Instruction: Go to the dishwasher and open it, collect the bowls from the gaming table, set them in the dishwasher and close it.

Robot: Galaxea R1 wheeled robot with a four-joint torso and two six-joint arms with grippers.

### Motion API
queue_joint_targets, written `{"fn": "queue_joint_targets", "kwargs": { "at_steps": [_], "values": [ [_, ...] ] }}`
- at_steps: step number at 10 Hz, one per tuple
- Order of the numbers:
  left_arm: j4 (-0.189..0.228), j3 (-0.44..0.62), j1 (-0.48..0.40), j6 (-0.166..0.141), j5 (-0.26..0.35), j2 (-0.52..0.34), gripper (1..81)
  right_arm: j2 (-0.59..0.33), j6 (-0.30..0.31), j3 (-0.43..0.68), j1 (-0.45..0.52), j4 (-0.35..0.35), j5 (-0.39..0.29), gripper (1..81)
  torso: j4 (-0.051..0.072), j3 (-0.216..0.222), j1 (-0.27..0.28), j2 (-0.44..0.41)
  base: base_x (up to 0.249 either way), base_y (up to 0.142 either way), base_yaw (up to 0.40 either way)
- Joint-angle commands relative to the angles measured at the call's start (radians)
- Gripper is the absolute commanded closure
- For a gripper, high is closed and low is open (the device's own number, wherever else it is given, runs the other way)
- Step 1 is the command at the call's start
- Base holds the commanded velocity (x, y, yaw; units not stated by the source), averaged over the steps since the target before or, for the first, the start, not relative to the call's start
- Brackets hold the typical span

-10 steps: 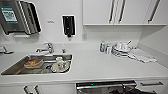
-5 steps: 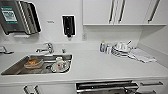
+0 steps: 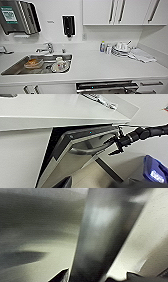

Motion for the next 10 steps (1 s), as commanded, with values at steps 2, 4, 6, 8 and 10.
{"fn": "queue_joint_targets", "kwargs": {
  "at_steps": [2,4,6,8,10],
  "values": [
    [0.0,0.022,-0.087,0.003,0.009,-0.038,1.0,-0.05,0.006,-0.026,0.037,0.008,-0.228,1.0,0.0,0.0,0.0,0.0,0.0,0.0,0.0],
    [0.0,0.022,-0.087,0.003,0.01,-0.038,1.0,-0.048,0.006,-0.026,0.04,0.01,-0.228,1.0,0.0,0.0,0.001,0.001,-0.069,0.0,0.0],
    [0.002,0.022,-0.087,0.003,0.022,-0.036,1.0,-0.048,0.006,-0.021,0.041,0.01,-0.228,1.0,0.0,0.0,0.0,0.0,-0.075,0.0,0.0],
    [0.002,0.022,-0.087,0.003,0.022,-0.033,1.0,-0.048,0.006,-0.027,0.034,0.01,-0.228,1.0,0.0,0.0,0.0,0.0,-0.074,0.0,0.0],
    [0.002,0.022,-0.086,0.003,0.022,-0.026,1.0,-0.053,0.008,-0.038,0.0,0.01,-0.199,1.0,0.0,0.0,0.0,0.0,-0.074,0.0,0.0]
  ]
}}
